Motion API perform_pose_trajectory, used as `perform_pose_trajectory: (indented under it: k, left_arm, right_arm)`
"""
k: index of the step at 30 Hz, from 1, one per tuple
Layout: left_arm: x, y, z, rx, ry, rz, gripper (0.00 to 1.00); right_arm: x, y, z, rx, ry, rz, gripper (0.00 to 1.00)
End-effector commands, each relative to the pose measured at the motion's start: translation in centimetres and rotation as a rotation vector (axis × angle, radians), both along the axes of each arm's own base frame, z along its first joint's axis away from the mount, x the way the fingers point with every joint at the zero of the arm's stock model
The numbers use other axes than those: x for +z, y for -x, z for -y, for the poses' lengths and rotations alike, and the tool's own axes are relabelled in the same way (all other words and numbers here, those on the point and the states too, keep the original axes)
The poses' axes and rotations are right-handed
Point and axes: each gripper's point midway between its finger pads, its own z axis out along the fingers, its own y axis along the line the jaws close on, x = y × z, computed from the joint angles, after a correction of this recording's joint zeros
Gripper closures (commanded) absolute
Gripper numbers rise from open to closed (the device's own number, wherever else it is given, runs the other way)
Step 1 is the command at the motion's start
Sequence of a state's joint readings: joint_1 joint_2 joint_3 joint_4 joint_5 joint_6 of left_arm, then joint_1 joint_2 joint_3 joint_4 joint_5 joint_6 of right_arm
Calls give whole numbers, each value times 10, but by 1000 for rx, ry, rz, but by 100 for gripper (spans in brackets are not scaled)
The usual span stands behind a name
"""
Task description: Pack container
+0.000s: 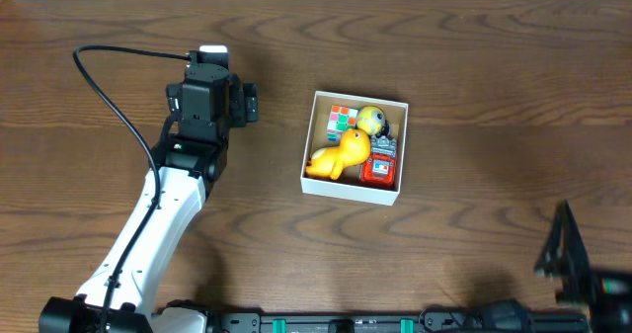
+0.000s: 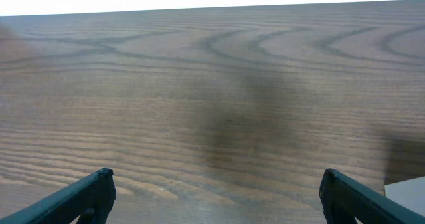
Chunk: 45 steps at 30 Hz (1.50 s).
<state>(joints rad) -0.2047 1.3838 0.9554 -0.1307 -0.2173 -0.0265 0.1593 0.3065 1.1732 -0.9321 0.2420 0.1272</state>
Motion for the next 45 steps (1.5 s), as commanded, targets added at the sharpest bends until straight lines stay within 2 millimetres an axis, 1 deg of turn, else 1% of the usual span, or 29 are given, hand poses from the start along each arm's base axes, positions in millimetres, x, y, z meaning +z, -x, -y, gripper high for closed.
perform_pose_trajectory:
  k: [1, 3, 5, 9, 13, 16, 18, 20, 26, 30, 31, 45]
  left_arm:
    - [3, 1, -4, 16, -1, 10, 2]
    - [3, 1, -4, 16, -1, 10, 2]
    - [3, 1, -4, 16, -1, 10, 2]
    - [3, 1, -4, 16, -1, 10, 2]
    - [3, 1, -4, 16, -1, 10, 2]
    - [3, 1, -4, 16, -1, 10, 2]
    - [3, 1, -4, 16, -1, 10, 2]
    - [3, 1, -4, 16, -1, 10, 2]
    - [3, 1, -4, 16, -1, 10, 2]
    - [3, 1, -4, 16, -1, 10, 2]
    - [3, 1, -4, 16, 0, 10, 2]
    - [3, 1, -4, 16, -1, 10, 2]
  right_arm:
    - [-21, 7, -1, 11, -16, -1, 1]
    - [-39, 4, -1, -2, -14, -15, 1]
    - [-59, -8, -1, -13, -12, -38, 1]
    - [-94, -44, -5, -14, -16, -43, 1]
    - [-134, -82, -14, 31, -25, -16, 1]
    - [-159, -102, -23, 84, -29, 32, 1]
    - [-175, -110, -27, 111, -29, 62, 1]
    - [-189, -113, -30, 128, -29, 66, 1]
    - [-225, -116, -31, 139, -32, 23, 1]
    - [-244, -118, -31, 139, -22, -16, 1]
    - [-245, -119, -31, 139, -22, -18, 1]
    - [-245, -119, -31, 139, -16, -18, 1]
